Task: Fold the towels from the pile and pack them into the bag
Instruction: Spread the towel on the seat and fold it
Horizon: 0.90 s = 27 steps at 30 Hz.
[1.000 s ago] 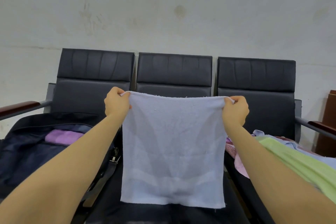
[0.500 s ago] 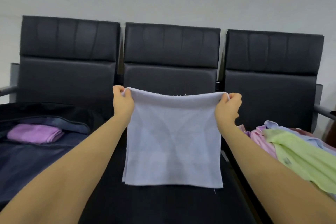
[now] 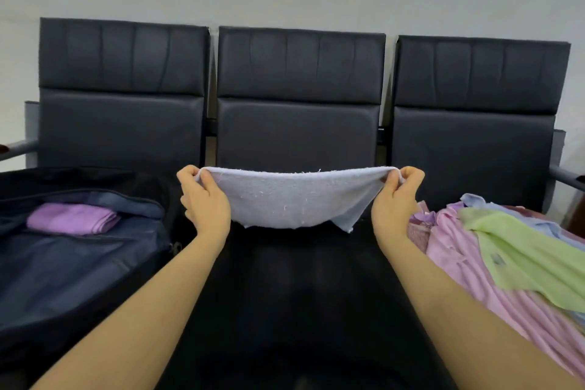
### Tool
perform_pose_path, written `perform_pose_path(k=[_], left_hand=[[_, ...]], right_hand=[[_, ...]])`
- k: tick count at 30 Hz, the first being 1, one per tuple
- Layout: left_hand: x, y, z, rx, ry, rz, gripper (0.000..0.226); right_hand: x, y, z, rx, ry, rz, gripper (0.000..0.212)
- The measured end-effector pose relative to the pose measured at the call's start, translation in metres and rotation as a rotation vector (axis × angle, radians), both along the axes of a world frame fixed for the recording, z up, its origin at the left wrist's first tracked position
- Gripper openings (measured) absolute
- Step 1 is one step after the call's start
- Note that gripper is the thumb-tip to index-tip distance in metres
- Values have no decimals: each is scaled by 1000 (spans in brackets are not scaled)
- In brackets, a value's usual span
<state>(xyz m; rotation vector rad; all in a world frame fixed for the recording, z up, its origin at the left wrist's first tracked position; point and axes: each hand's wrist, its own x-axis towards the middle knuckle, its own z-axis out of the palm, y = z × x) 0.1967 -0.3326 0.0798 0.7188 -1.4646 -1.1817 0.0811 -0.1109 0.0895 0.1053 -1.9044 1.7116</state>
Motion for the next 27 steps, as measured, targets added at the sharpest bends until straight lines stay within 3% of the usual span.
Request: perform_pose_path(k=[5, 10, 13, 16, 21, 27], left_hand=[[30, 13, -36, -4, -203, 73, 4], [44, 11, -71, -180, -427, 144, 8], [42, 1, -92, -251, -534, 67, 7], [30, -8, -104, -275, -632, -24, 9], [0, -23, -112, -306, -754, -106, 11], [-41, -39, -113, -379, -768, -123, 14]], right_hand=[[32, 14, -30, 54, -65, -43, 5], [41, 23, -68, 195, -154, -113, 9], [36, 23, -87, 295, -285, -133, 16], [22, 19, -102, 312, -334, -67, 5], [-5, 9, -116, 403, -425, -4, 9], [-39, 0, -128, 403, -368, 11, 14]])
